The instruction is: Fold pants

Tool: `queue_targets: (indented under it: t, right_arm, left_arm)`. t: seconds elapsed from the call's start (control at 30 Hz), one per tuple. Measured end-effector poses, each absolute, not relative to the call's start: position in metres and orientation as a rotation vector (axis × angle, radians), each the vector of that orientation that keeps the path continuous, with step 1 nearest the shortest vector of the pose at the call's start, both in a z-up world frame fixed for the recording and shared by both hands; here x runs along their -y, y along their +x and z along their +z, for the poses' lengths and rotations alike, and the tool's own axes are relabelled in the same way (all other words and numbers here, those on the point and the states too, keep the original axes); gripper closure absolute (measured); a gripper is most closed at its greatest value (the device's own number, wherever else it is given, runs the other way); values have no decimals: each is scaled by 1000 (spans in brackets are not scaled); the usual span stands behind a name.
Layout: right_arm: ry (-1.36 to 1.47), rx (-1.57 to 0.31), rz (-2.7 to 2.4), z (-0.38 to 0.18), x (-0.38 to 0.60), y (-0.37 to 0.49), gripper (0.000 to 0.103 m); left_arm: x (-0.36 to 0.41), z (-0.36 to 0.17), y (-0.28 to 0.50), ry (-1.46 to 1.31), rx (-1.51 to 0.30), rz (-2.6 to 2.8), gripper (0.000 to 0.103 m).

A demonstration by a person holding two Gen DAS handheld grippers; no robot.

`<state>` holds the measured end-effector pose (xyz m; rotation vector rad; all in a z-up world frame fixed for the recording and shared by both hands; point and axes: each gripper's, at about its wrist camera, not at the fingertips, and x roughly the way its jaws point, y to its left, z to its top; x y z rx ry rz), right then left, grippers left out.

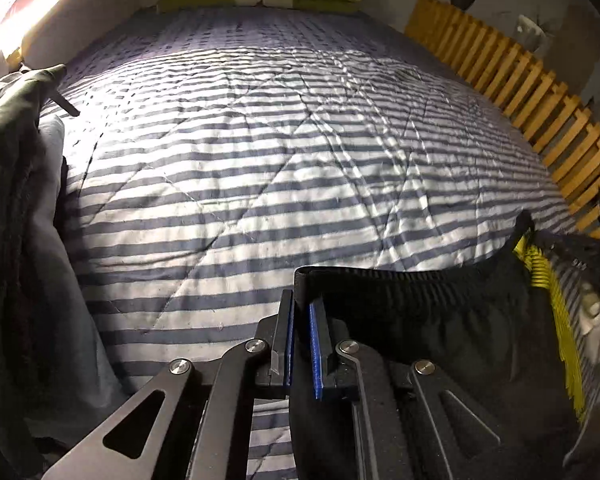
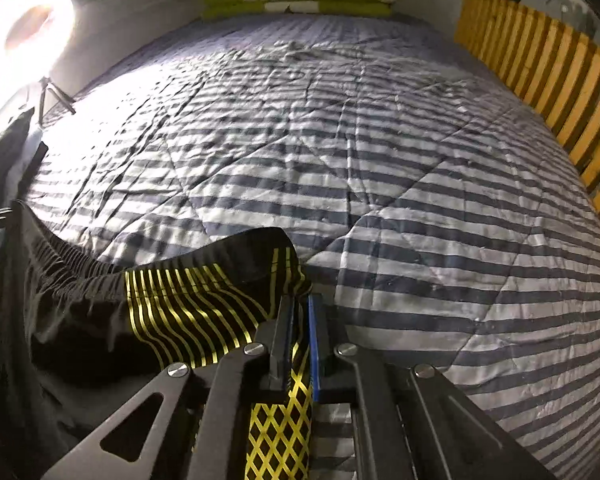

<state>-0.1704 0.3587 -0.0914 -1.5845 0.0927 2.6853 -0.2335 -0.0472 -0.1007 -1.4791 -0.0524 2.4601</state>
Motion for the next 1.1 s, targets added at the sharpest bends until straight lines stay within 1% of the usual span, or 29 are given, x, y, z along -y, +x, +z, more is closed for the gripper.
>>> queue_targets:
  t: [0.03, 0.07, 0.1, 0.17, 0.27, 0.33, 0.37, 0.4, 0.43, 0.47, 0.5, 0.57, 0.6, 0.7, 0.73, 0.77, 0.8, 0.83, 0.87, 0.9, 0.93, 0.97, 1.0, 1.03, 1.1]
  right_arm:
    - [-1616, -111, 2694, -91, -360, -171, 94]
    - [-1665, -155, 2711, -91, -362, -171, 84]
    - [-1680, -199, 2725, -90, -365, -172, 72]
    - [-1632, -291, 2779, -84, -372, -171, 59]
    - [-1582, -459, 2817, -81, -383, -176, 58]
    - [-1572, -516, 2807, -84, -385, -186, 58]
    - [-1578, -509, 2805, -85, -382, -190, 58]
    - [-1584, -483, 2799, -87, -377, -194, 58]
    - [-1599, -448, 2784, -90, -371, -199, 62]
    - [-1599, -423, 2769, -91, -367, -201, 84]
    - [-1605, -393, 2744, -92, -363, -202, 94]
    - [-1536, -378, 2796, -80, -363, -191, 96]
    - [-1481, -403, 2838, -73, -369, -184, 97]
    - [-1380, -597, 2852, -64, -400, -173, 97]
    - [-1381, -618, 2819, -68, -407, -176, 97]
    - [-1399, -623, 2793, -74, -408, -179, 97]
    - [-1435, -611, 2766, -82, -407, -183, 96]
    - [-1466, -586, 2744, -89, -404, -187, 96]
    - [-1495, -553, 2727, -95, -400, -192, 95]
    - [-1516, -547, 2725, -99, -398, -194, 92]
    - [-1531, -560, 2718, -102, -399, -196, 92]
    - [-1532, -578, 2714, -103, -400, -194, 92]
    - [-1526, -599, 2715, -103, -402, -192, 93]
    - [-1518, -597, 2715, -101, -404, -191, 94]
    - [-1474, -538, 2740, -90, -396, -183, 96]
  left_arm:
    - [45, -103, -233, -1482, 35, 2455, 92]
    - [45, -105, -233, -1487, 52, 2423, 84]
    - [44, -107, -233, -1488, 69, 2404, 71]
    - [44, -108, -234, -1471, 95, 2407, 56]
    - [39, -110, -237, -1470, 119, 2376, 56]
    - [35, -112, -237, -1464, 110, 2384, 56]
    - [33, -115, -239, -1473, 103, 2381, 57]
    - [31, -117, -239, -1475, 100, 2382, 68]
    - [29, -118, -240, -1480, 75, 2402, 79]
    - [28, -117, -238, -1488, 58, 2421, 97]
    - [30, -112, -236, -1468, 81, 2440, 97]
    - [39, -96, -228, -1391, 151, 2485, 97]
    - [43, -89, -225, -1356, 183, 2500, 97]
    - [42, -98, -232, -1401, 160, 2476, 96]
    - [39, -107, -236, -1438, 141, 2471, 96]
    - [33, -117, -239, -1471, 108, 2471, 92]
    - [31, -121, -241, -1485, 103, 2471, 87]
    - [29, -129, -244, -1513, 138, 2443, 77]
    - [29, -133, -247, -1519, 201, 2399, 57]
    - [31, -132, -247, -1491, 232, 2401, 51]
    - [29, -131, -248, -1476, 231, 2419, 53]
    - [24, -131, -250, -1485, 188, 2435, 80]
    - [21, -130, -251, -1497, 156, 2452, 93]
    - [20, -125, -250, -1490, 160, 2466, 96]
    - [22, -106, -245, -1440, 167, 2498, 96]
